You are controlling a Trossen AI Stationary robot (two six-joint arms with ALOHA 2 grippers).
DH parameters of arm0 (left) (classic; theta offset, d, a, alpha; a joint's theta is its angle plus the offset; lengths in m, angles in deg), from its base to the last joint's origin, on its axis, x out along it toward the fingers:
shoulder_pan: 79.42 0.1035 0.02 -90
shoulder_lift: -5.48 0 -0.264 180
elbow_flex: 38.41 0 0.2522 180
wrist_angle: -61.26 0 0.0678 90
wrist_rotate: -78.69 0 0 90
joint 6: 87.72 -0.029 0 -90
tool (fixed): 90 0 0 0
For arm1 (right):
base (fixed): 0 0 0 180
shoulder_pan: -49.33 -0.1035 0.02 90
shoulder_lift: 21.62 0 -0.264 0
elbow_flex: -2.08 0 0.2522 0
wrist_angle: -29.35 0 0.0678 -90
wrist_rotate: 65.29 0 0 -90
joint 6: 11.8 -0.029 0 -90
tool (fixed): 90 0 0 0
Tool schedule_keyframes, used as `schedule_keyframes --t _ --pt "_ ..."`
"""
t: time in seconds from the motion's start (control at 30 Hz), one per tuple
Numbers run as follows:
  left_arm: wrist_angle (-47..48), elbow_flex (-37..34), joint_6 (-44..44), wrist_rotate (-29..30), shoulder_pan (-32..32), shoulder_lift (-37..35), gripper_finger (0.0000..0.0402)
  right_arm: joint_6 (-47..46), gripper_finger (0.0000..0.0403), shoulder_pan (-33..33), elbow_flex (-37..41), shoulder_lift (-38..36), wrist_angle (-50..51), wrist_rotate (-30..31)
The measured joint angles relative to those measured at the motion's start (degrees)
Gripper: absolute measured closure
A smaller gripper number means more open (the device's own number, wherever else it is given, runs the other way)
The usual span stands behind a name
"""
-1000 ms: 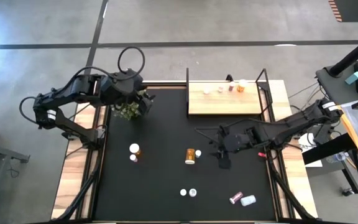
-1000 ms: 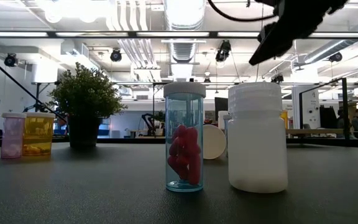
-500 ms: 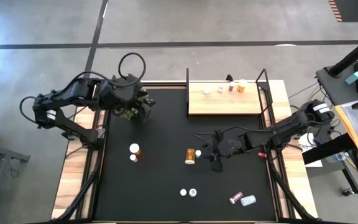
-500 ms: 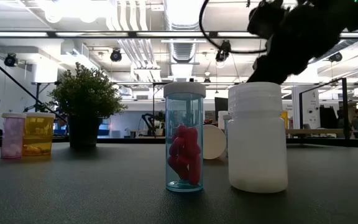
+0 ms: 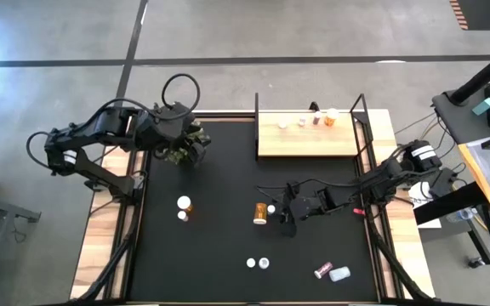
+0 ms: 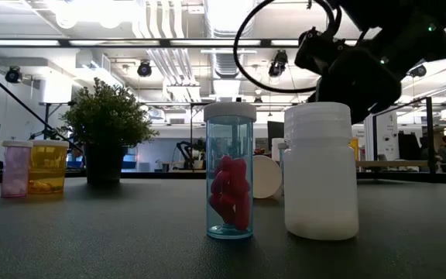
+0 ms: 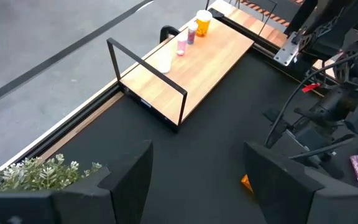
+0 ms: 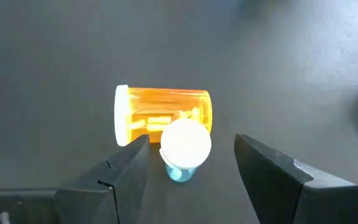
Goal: Pick and place medicine bottles onto shelf by color
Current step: Put the top blue pill bottle on the shelf aligned with the other blue pill bottle
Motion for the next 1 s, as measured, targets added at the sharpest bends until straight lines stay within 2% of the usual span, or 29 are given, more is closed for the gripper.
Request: schedule_keyframes --t 0.57,0.73,1.0 --pt "0.0 0.0 0.0 0.0 0.0 0.0 0.0169 -3.6 0.0188 1.9 0.0 2.7 -1.7 -0.5" --pt "0.0 0.0 0.0 0.0 0.0 0.0 0.0168 -3.6 0.0219 1.9 0.0 2.7 -1.6 -1.6" --pt "0.0 -0.1 0.0 0.0 0.0 0.0 0.0169 -3.6 0.0293 1.9 0.0 2.7 -1.7 -3.3"
